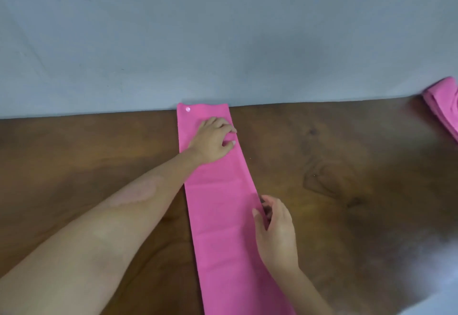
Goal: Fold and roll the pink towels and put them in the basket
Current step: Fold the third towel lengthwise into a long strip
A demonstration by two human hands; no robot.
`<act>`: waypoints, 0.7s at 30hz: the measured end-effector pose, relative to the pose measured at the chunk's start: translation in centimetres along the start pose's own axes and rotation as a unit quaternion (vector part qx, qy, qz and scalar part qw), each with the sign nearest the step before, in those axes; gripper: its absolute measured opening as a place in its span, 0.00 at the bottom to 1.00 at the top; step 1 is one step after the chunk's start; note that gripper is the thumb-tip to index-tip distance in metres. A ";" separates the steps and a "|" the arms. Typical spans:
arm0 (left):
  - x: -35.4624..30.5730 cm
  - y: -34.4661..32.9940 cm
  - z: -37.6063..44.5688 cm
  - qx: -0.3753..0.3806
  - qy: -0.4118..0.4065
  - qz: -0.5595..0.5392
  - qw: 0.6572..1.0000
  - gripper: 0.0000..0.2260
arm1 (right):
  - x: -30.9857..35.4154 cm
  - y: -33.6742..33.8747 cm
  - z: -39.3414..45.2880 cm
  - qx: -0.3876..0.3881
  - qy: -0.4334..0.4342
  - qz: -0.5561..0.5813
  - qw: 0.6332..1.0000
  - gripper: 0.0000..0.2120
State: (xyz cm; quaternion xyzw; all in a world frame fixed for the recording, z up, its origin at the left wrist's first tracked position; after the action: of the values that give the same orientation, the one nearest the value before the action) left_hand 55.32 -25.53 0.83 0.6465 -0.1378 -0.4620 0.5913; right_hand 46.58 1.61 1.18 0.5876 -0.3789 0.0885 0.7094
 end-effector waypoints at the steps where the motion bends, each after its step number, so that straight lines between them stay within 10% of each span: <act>1: -0.4 -0.2 -0.4 0.025 -0.009 0.014 1.000 0.18 | -0.2 0.3 -1.1 0.001 -0.010 -0.018 1.000 0.12; 9: -0.6 -1.1 -2.7 0.154 -0.003 0.149 0.977 0.34 | -1.1 2.3 -7.8 0.034 -0.085 -0.124 0.988 0.16; 21: 0.4 -1.0 -5.3 0.131 0.181 0.138 0.965 0.38 | -5.6 5.8 -4.0 0.069 -0.072 -0.119 0.988 0.14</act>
State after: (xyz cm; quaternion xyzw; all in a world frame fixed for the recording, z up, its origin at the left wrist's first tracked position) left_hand 59.21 -22.13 -0.87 0.7659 -0.1757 -0.2294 0.5743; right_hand 41.13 8.72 2.00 0.6806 -0.3492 -0.0134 0.6439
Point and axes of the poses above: each hand's wrist, its own z-axis towards the middle knuckle, its own y-axis out of the back of the hand, x = y × z, the point moved 4 cm from there along z, towards the middle knuckle, and after that the axes turned 10 degrees about x, right-handed, at the moved point
